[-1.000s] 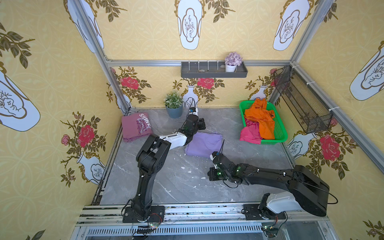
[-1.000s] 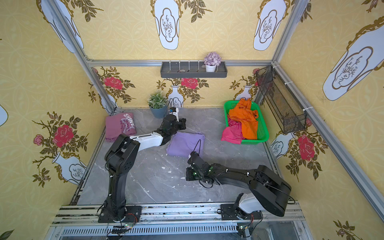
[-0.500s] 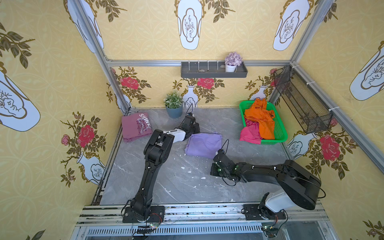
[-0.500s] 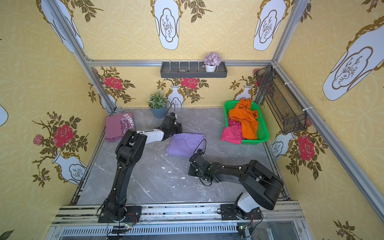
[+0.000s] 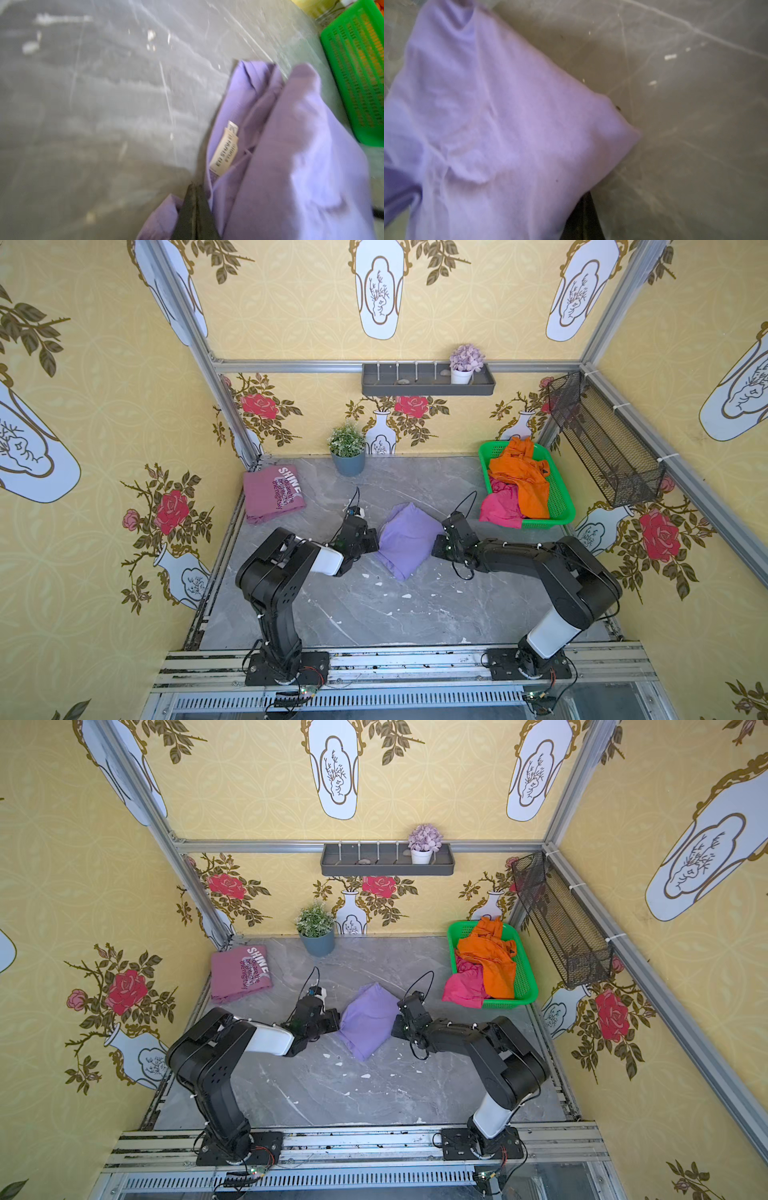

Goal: Fold and stack t-shirts
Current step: Adjust the T-shirt at the center of the board, then smooth out the T-shirt at the center of the board.

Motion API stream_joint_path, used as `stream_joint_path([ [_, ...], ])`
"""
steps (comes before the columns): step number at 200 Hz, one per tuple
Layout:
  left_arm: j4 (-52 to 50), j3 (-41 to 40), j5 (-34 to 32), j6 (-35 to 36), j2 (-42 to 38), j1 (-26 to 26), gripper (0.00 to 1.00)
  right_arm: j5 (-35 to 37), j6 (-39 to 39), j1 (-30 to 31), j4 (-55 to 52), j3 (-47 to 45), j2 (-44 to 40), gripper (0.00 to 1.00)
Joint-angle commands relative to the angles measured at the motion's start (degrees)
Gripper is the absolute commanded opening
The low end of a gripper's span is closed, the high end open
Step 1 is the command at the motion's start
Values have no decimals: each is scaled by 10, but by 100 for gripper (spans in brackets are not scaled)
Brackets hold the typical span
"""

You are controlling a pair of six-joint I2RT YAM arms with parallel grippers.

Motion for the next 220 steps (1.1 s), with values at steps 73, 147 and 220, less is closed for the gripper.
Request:
stream_joint_path([
  [73, -145, -145, -151, -123, -246, -198, 0, -32, -71, 6, -66, 31, -131, 0],
  [147, -139, -103, -177, -98, -219, -133, 0, -137, 53, 135, 62, -32, -93, 0],
  [220, -172, -155, -201, -145, -234, -120, 0, -118, 153, 262, 97, -92, -29, 0],
])
